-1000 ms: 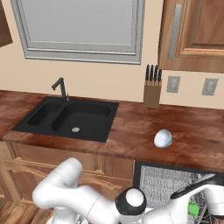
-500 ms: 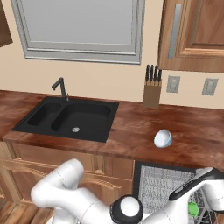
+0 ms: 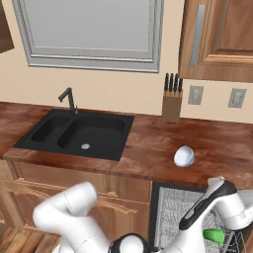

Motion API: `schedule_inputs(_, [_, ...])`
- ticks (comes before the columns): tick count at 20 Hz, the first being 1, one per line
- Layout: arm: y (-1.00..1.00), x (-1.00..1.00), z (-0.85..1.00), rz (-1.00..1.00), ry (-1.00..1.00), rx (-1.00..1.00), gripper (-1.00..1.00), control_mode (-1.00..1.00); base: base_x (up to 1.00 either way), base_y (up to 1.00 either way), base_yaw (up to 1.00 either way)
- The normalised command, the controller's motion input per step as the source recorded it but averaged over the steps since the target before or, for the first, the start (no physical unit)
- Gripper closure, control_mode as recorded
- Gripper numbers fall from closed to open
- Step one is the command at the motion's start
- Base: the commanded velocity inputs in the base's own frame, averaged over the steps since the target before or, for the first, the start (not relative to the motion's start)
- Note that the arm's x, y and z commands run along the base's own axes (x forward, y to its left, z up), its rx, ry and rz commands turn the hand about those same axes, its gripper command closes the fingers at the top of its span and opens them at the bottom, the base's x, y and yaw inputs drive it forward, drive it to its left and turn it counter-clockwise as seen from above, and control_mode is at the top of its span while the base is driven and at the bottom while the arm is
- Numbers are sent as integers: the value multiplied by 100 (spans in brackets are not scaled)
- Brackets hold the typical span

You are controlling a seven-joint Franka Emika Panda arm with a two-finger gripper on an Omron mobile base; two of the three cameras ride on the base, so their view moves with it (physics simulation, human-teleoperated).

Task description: Pick up the cup and bowl from the counter, place them in the dishwasher, and close the dishwasher door.

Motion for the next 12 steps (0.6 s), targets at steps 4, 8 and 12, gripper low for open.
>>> schedule_inputs(4, [16, 0, 60, -2, -2, -5, -100, -100, 0, 0, 0])
schedule_inputs(8, [0, 9, 57, -4, -1, -10, -100, -100, 0, 0, 0])
schedule_inputs(12, [0, 19, 39, -1, 0, -9, -100, -100, 0, 0, 0])
